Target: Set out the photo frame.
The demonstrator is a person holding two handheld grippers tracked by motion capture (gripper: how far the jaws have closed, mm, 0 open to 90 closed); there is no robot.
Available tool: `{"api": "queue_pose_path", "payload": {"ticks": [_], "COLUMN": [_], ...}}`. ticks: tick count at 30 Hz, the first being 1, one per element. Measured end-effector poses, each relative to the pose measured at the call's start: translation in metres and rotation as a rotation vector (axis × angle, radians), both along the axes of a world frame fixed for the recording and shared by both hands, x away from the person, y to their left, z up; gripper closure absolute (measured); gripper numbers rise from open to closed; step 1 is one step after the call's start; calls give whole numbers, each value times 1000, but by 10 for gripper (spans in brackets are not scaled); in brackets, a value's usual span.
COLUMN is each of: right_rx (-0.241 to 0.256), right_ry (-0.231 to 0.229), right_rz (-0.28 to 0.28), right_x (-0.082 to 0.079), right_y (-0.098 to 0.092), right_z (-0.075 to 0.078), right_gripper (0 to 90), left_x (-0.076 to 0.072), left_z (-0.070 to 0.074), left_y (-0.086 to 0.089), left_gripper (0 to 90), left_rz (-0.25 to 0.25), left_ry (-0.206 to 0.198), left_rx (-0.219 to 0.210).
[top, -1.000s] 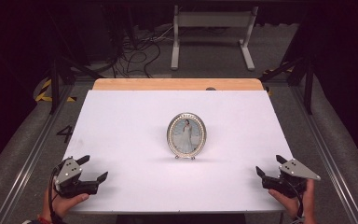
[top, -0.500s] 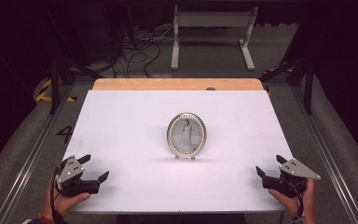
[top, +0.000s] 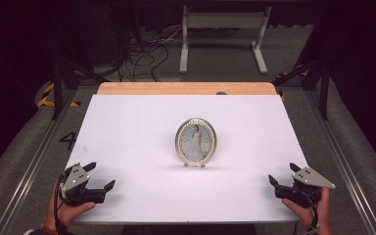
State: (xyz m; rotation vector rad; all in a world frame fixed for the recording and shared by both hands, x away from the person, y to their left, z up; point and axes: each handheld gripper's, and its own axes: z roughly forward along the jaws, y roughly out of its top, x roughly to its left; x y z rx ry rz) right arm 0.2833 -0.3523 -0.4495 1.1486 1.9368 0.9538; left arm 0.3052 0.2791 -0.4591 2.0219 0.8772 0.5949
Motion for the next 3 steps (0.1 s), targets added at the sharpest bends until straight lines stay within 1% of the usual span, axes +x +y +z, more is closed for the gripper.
{"api": "queue_pose_path", "payload": {"ticks": [2, 3], "right_rx": [3, 6], "right_ry": [1, 2], "right_rz": [-6, -7], "right_x": [0, 0], "right_y": [-1, -2], "right_z": [0, -1], "right_gripper": [162, 162], "left_x": [1, 2], "left_z": [0, 0], "left_y": [0, 0], "left_gripper": [103, 103], "left_rz": [2, 2], "left_ry": [-4, 4], "left_rx": [-1, 4]}}
